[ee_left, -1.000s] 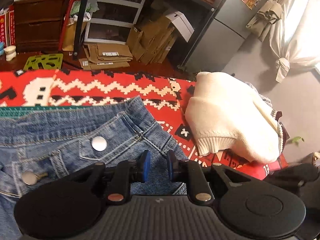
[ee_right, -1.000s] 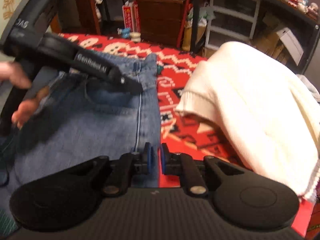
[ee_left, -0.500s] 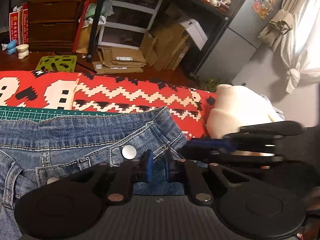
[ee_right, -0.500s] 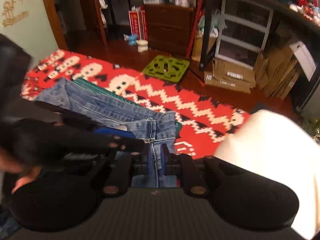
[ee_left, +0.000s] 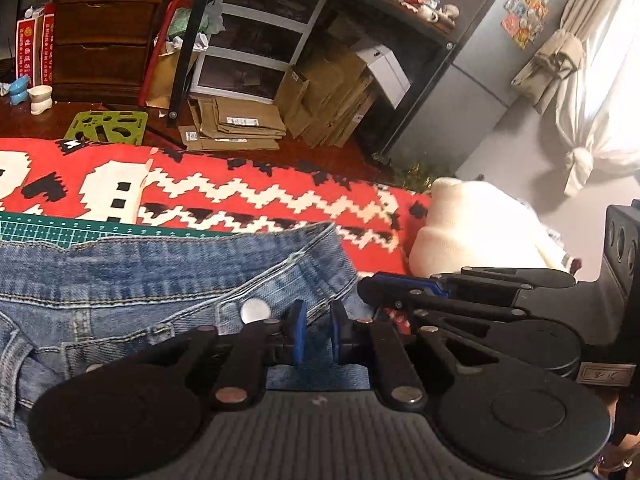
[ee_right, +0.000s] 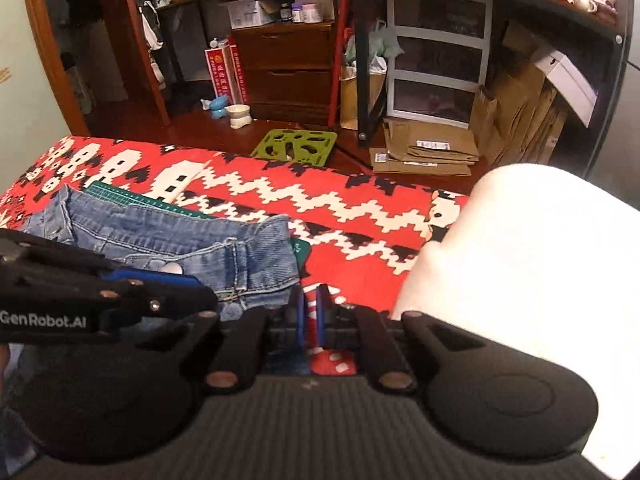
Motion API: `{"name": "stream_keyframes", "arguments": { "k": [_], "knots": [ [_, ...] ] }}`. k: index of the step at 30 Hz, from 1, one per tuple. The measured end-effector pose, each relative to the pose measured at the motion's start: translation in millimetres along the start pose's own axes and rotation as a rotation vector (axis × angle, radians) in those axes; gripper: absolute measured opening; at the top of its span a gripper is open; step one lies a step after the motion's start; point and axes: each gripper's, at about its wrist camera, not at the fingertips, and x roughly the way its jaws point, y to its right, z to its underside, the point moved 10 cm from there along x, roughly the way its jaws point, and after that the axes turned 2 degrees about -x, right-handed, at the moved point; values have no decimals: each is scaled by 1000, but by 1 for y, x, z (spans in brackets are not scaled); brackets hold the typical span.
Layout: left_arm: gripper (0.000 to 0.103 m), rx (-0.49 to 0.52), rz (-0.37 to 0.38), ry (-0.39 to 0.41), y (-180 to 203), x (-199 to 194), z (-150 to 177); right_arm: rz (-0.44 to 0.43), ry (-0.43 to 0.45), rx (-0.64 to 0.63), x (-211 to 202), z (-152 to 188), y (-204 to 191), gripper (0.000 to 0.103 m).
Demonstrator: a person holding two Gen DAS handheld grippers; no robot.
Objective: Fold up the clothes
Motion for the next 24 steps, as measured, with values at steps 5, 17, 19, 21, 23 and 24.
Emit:
{"name": "stream_keyframes", "arguments": {
  "k": [5,17,19,21,23,24],
  "knots": [
    [12,-44,5,43,-1,-6,-11,-17,83,49,-14,-26,3,8],
    [11,-81,-42,28,-14,5,-9,-36,-27,34,27,-31,-11,13],
    [11,-71,-47,28,-13,5,-8,-40,-24,93,30,-32,-5,17],
    [11,-76,-45,29,-13,5,-7,-36,-21,123,32,-34,0,21],
    [11,-79,-41,32,-14,5,-6,-36,-20,149,34,-35,4,26],
    [11,-79,-39,34,-14,5,-6,-41,-22,160,34,-35,6,26]
  ]
}}
